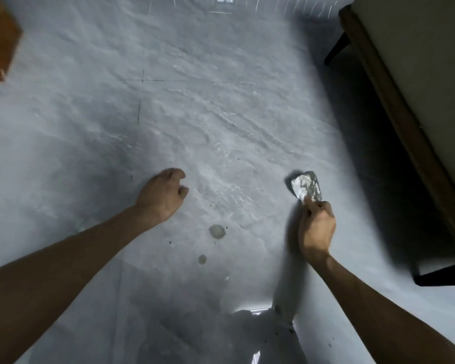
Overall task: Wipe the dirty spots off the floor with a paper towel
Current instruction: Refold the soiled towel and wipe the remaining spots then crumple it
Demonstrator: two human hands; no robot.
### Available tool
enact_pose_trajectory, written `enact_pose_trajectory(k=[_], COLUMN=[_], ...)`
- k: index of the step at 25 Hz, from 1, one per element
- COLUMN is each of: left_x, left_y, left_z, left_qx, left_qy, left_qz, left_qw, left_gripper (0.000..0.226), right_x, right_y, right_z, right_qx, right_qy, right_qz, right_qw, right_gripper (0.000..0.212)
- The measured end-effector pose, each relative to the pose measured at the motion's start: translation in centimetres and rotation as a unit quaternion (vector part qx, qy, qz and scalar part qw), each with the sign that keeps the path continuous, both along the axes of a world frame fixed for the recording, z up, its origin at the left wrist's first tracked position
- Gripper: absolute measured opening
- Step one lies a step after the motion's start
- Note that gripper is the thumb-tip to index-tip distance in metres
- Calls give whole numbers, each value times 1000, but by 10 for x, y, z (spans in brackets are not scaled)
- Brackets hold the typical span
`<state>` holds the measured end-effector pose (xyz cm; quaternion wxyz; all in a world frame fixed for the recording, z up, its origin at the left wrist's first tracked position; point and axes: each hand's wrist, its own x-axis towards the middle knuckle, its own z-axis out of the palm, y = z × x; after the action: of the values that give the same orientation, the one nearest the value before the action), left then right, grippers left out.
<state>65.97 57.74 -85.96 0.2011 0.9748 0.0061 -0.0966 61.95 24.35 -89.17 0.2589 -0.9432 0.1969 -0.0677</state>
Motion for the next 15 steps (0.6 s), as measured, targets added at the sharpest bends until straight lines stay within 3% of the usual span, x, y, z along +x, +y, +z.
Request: enact_pose_trajectory(k=[1, 2, 3, 5, 8, 9, 11, 13, 15], left_x=[-2, -4, -5, -7, -2, 1, 5, 6, 7], left_y=[9, 19, 30, 46, 55, 55, 53, 53, 52], left_z=[0, -1, -4, -12, -16, -15, -13, -16, -18], left_qx=[5, 18, 36, 60, 62, 64, 81, 106, 130], left_qy=[-27, -39, -37, -11, 16, 19, 27, 38, 50], left_qz=[7, 13, 22, 31, 26, 24, 15, 1, -2], left_qw=[1000, 999, 998, 998, 998, 997, 996, 994, 990], left_gripper=[33, 34, 36, 43, 47, 47, 47, 49, 51], right_x=[6, 12, 14, 9, 36, 50, 85, 118, 133], right_y=[31, 69, 107, 142, 116, 94, 55, 64, 116], right_z=[-3, -2, -4, -15, -6, -2, 3, 8, 2], right_qx=[98, 191, 225, 162, 9, -43, -85, -54, -33], right_qy=[-6, -29, -33, -18, -8, 18, 5, -3, 17], right_qz=[-36, -7, 53, 315, 426, 408, 278, 91, 58], right_qw=[994, 981, 972, 935, 905, 912, 957, 994, 998], right_gripper=[17, 12, 11, 8, 15, 9, 24, 23, 26])
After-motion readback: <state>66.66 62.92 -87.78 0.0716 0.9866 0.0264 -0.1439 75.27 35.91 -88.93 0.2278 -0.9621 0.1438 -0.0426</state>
